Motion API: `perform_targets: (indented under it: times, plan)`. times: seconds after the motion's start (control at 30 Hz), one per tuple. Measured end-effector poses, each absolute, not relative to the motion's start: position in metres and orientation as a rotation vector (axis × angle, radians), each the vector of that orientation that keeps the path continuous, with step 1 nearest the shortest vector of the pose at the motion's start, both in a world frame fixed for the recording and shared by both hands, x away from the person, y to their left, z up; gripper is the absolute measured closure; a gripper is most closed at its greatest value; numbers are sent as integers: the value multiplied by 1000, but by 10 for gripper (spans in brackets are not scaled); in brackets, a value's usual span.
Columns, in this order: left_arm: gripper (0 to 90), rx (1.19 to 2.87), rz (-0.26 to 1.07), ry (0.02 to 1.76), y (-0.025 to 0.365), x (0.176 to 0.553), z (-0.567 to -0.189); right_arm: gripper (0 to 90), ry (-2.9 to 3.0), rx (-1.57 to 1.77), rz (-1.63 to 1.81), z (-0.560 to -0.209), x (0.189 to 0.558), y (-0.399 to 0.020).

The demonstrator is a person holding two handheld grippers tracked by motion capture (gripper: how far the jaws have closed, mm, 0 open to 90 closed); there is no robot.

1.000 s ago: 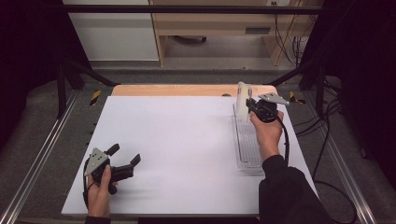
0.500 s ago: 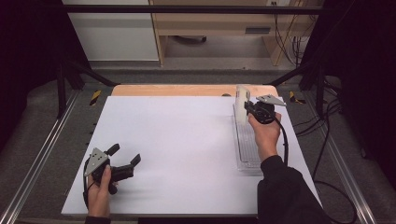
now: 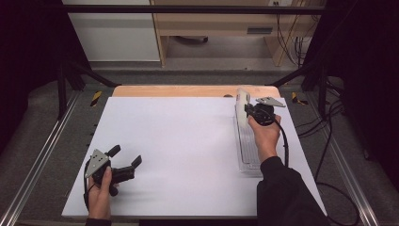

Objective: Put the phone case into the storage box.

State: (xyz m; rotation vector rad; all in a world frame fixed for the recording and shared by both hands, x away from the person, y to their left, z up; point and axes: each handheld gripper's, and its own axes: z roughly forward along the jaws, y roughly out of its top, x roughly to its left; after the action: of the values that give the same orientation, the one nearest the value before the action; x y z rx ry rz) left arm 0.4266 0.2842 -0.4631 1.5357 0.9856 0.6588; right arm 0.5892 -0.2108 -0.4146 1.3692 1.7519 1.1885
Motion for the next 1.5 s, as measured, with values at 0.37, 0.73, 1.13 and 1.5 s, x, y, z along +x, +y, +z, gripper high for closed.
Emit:
perform_targets:
  times: [0.37,0.73,1.13,1.5]
  plan:
    - [22,1537,660,985,284,426,-463,815,1761,1380,1184,-416,591,-212]
    - [22,1536,661,988,285,426,-463,815,1776,1392,1181,-417,592,-216]
    - [22,1536,661,986,284,426,-463,815,1780,1418,1177,-417,594,-219]
    - [21,1539,657,978,284,426,-462,814,1793,1447,1152,-415,597,-223]
